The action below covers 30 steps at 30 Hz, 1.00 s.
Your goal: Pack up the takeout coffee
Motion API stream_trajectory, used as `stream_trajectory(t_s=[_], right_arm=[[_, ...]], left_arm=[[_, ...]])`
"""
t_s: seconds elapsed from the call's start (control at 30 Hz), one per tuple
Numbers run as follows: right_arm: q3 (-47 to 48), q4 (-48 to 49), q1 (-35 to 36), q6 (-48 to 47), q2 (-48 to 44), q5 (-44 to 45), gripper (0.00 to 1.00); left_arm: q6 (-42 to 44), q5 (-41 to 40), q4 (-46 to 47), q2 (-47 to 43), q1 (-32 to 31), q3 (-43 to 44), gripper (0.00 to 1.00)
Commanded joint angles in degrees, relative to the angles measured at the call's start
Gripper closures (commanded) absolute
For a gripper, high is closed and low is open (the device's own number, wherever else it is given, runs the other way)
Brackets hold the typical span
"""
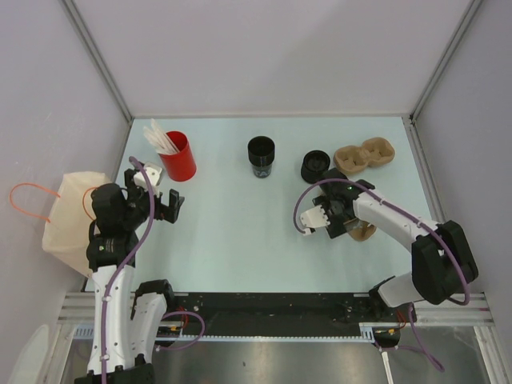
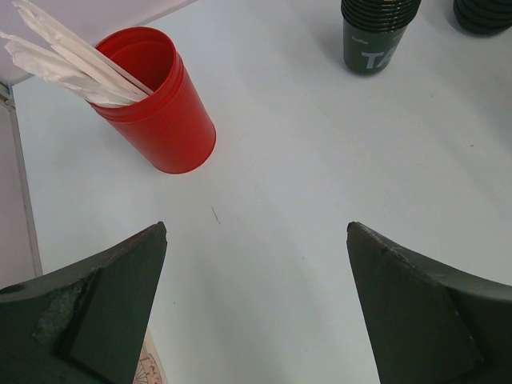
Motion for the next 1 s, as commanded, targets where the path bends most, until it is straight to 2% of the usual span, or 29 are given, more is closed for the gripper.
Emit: stream_trajectory(t_s=[0.0,0.43,0.7,0.97], right_arm=[[0.3,2.0,-0.9,-4.3,2.2,2.5,0.16],[0.3,4.2,-1.5,-7.6,9.2,6.2,0.23],[0.3,4.5,-2.5,-8.5,10.8,7.9,0.34],[0.3,4.3,-2.8,-6.8,11.9,7.9,0.49]], left_arm=[[-0.6,-0.1,1.5,0.0,0.6,-0.2,0.0],[-0.7,-0.4,1.6,0.4,1.1,-0.3,0.01],[-0.6,-0.3,1.7,0.4,1.2,-0.3,0.01],[-0.6,-0.3,1.7,0.4,1.3,-0.4,0.01]])
